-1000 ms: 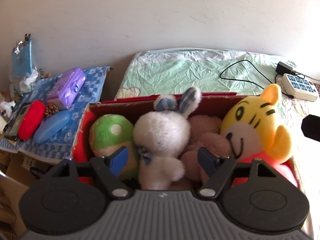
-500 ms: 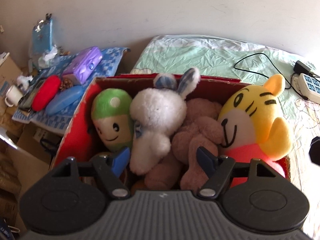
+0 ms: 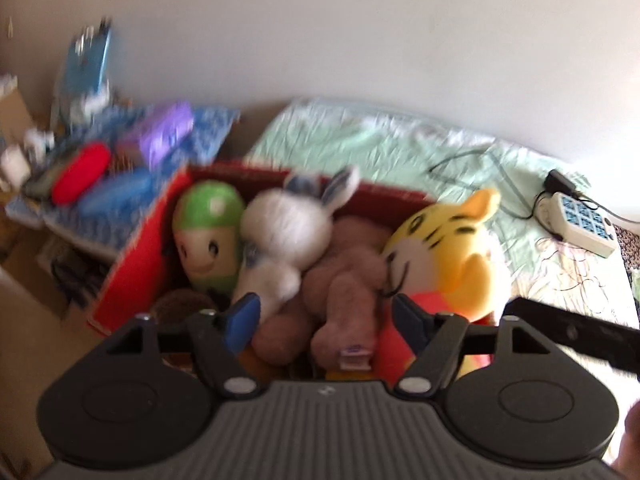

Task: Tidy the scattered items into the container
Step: 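Move the right tool out of the box toward the second white bunny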

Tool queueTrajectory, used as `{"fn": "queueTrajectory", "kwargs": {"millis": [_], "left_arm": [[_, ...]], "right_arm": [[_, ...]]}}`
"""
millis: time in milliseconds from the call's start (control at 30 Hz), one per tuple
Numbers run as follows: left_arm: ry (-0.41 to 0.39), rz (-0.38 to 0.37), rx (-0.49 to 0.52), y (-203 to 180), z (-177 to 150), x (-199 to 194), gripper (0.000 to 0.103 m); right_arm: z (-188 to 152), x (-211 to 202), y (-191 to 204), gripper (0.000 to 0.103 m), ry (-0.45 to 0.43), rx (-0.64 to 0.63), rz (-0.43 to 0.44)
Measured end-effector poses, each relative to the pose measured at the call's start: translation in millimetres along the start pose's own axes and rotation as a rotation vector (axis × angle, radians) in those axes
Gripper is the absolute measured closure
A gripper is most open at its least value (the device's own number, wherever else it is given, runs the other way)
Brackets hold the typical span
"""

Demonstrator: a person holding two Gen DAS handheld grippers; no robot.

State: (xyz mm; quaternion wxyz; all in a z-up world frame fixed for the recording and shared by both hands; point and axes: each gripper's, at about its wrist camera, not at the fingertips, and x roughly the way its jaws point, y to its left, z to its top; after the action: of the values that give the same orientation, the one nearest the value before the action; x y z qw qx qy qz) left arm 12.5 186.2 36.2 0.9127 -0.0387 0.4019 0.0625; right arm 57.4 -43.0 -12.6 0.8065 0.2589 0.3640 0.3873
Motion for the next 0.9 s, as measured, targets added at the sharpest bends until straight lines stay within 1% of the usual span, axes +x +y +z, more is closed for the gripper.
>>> {"fn": "queueTrajectory", "kwargs": {"millis": [67, 167, 267, 367, 467, 533, 633, 700, 800, 833, 900], "left_arm": [[-0.024, -0.047, 0.029, -11.0, -1.0, -10.5, 0.029], [-0.064, -0.137, 0.084, -34.7, -2.4, -23.6, 0.035], [-0.118, -0.222, 0.157, -65.6, -7.7, -34.6, 0.035], [-0.147, -0.291, 0.249, -96.6, -18.1, -40.3, 0.035], [-0.139, -0.359, 0.306, -118.3, -31.6, -37.6, 0.035], [-0.115, -0.382, 0.324, -130.1, -40.7, -32.0, 0.035], [-0.075, -0.400, 0.329, -136.6, -53.7, -20.7, 0.031], [-0.050, -0.400, 0.331, -137.1, -62.1, -13.0, 0.029], [-0.007, -0.419, 0.332, -138.5, -72.7, -3.7, 0.027], [0.009, -0.431, 0.325, -139.9, -76.3, -1.6, 0.026], [0.036, -0.448, 0.319, -145.0, -83.4, 1.5, 0.024]], "right_arm": [[2.7, -7.7, -14.6, 0.070, -0.021, 0.033, -0.011], [4.4, -19.9, -37.9, 0.070, -0.039, 0.061, -0.070], [4.3, -29.7, -58.8, 0.070, -0.041, 0.093, -0.120], [6.1, -36.0, -72.2, 0.069, -0.030, 0.088, -0.162], [14.9, -39.6, -82.8, 0.068, -0.022, 0.074, -0.193], [24.3, -37.3, -88.6, 0.065, -0.011, 0.062, -0.195], [38.0, -26.4, -92.4, 0.065, 0.014, -0.013, -0.201], [47.3, -14.1, -93.6, 0.065, 0.047, -0.079, -0.164], [59.8, 11.8, -93.7, 0.065, 0.139, -0.160, -0.057], [62.2, 21.7, -93.0, 0.066, 0.170, -0.182, -0.036], [64.0, 39.6, -91.2, 0.066, 0.214, -0.231, -0.026]]}}
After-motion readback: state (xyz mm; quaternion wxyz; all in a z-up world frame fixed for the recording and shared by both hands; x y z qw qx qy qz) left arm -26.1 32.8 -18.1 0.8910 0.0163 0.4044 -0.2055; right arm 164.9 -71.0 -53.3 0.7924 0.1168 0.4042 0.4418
